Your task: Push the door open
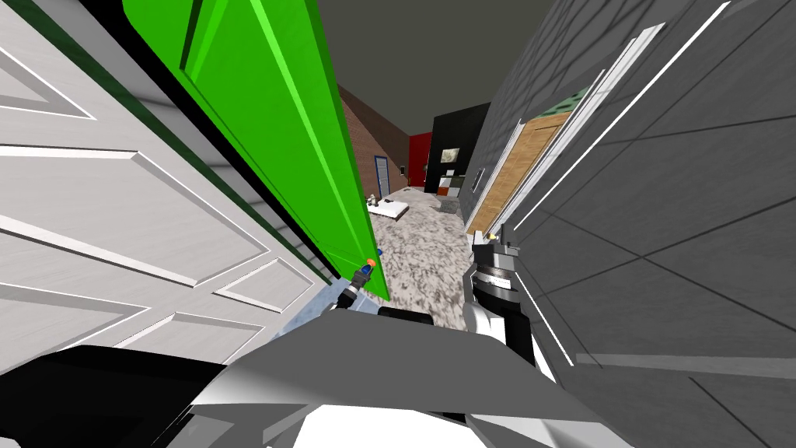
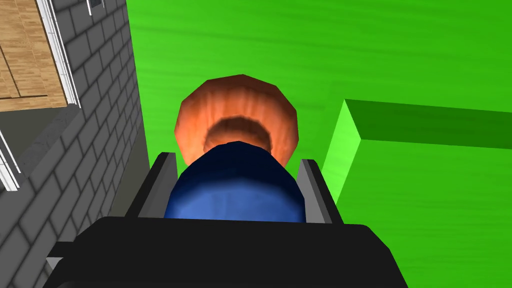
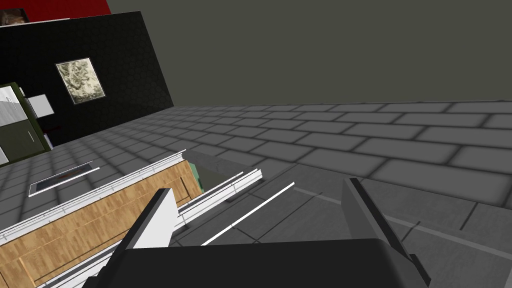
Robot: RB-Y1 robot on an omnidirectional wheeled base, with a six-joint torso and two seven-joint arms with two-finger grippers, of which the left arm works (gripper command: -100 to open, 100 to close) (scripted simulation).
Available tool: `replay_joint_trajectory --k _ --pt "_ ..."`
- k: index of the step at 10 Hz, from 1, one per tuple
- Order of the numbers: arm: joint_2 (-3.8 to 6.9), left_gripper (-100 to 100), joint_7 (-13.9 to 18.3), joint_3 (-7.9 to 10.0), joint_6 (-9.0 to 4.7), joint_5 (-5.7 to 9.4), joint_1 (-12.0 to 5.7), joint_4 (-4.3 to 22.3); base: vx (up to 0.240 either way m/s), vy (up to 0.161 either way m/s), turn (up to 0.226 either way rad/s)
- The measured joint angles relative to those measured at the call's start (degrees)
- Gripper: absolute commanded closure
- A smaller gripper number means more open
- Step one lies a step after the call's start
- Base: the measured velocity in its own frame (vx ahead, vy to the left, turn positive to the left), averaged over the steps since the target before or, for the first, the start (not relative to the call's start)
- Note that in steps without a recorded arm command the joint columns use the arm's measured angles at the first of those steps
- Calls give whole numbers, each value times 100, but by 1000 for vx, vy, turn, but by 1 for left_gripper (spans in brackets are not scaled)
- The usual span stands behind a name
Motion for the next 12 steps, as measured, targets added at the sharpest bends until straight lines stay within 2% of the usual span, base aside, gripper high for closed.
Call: replay_joint_trajectory --k 4,9,10,12 --pt "-10 100 456 -2 33 89 -4 23 17 -7 -3" --pt "-48 100 1179 1 21 252 -107 147 27 -7 -9" --pt "-52 100 1320 -6 57 279 -82 86 28 -6 -14" --pt "-70 100 1583 -3 40 345 -146 181 22 -7 -6"
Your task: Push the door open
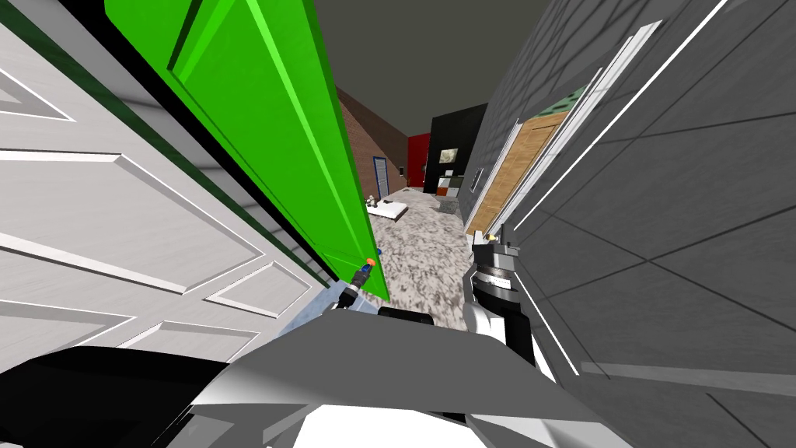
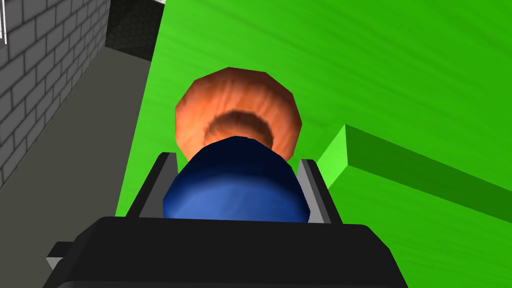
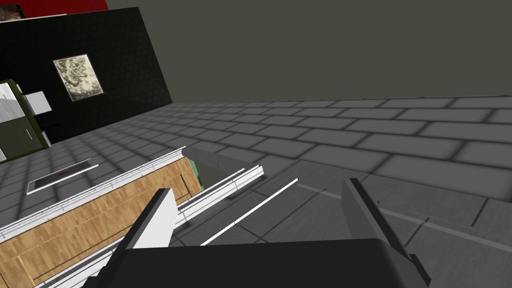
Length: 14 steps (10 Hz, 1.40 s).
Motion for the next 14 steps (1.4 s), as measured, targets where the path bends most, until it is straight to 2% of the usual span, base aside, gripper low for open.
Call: replay_joint_trajectory --k 3,11,13,14 --pt "-22 100 399 6 -25 105 -51 86 27 -10 -7" --pt "-71 100 1486 6 75 395 -99 56 29 -7 -8" --pt "-99 100 1764 18 51 495 -192 183 37 -9 -6" --pt "-109 100 1910 19 80 543 -189 157 36 -7 -9"
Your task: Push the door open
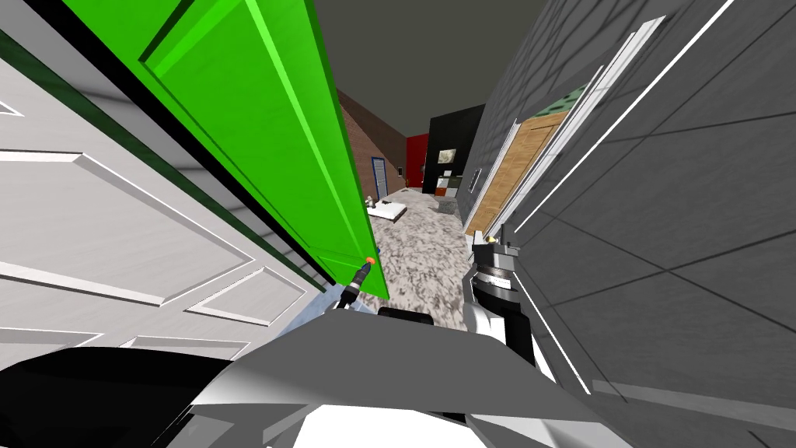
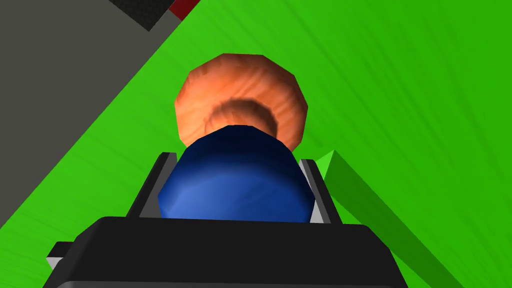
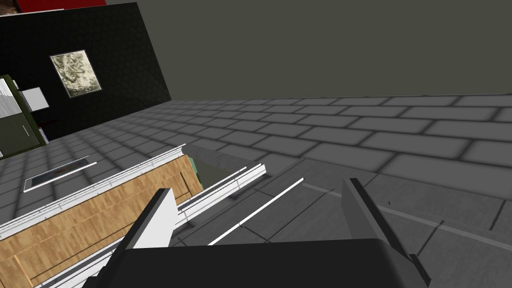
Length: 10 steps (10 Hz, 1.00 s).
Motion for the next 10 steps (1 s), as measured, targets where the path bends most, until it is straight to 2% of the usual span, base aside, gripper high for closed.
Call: replay_joint_trajectory --k 3,5,7,10 --pt "1 100 365 9 -20 103 -65 81 31 -8 -8" --pt "-17 100 668 13 -15 222 -114 143 40 -3 -12" --pt "-23 100 965 14 24 309 -98 91 32 -7 -5" --pt "-49 100 1391 34 -12 470 -222 271 38 -6 -11"
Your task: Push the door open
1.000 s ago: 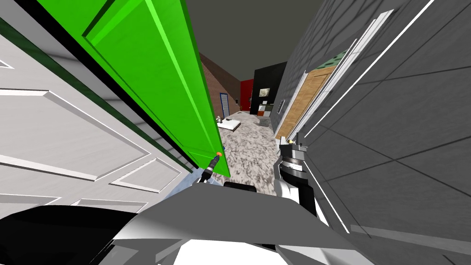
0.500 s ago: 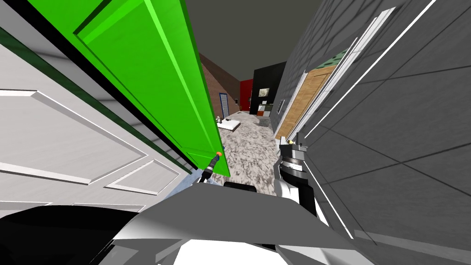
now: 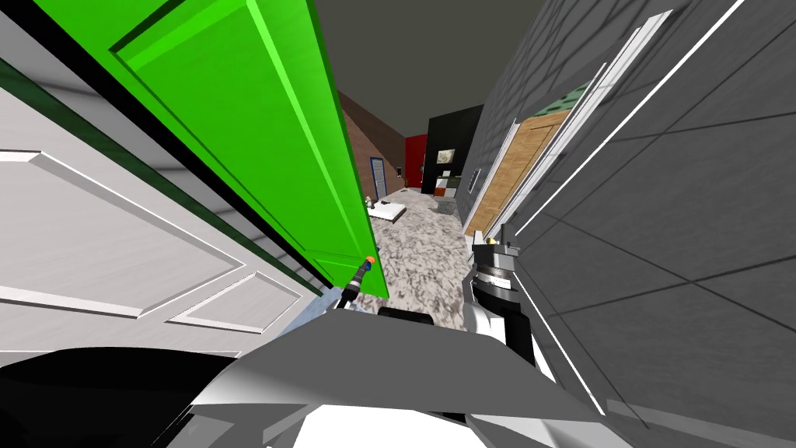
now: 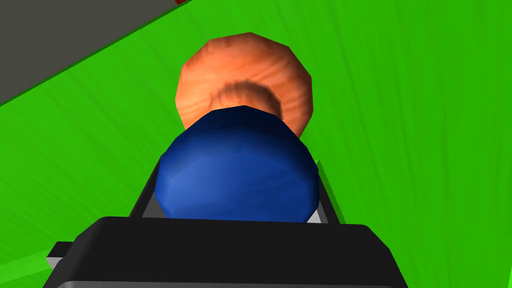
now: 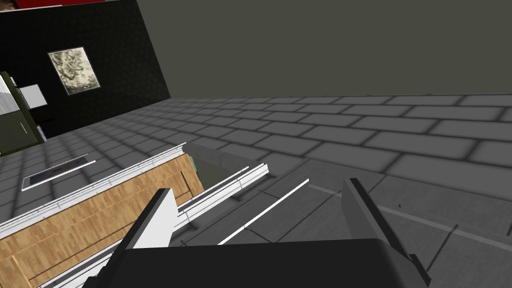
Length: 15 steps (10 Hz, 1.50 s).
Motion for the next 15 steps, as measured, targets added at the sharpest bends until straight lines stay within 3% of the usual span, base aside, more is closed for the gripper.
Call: replay_joint_trajectory --k 3,15 --pt "-19 100 395 6 73 121 -6 -54 41 -6 -7" --pt "-101 100 2126 61 178 791 -257 222 41 -7 -8"
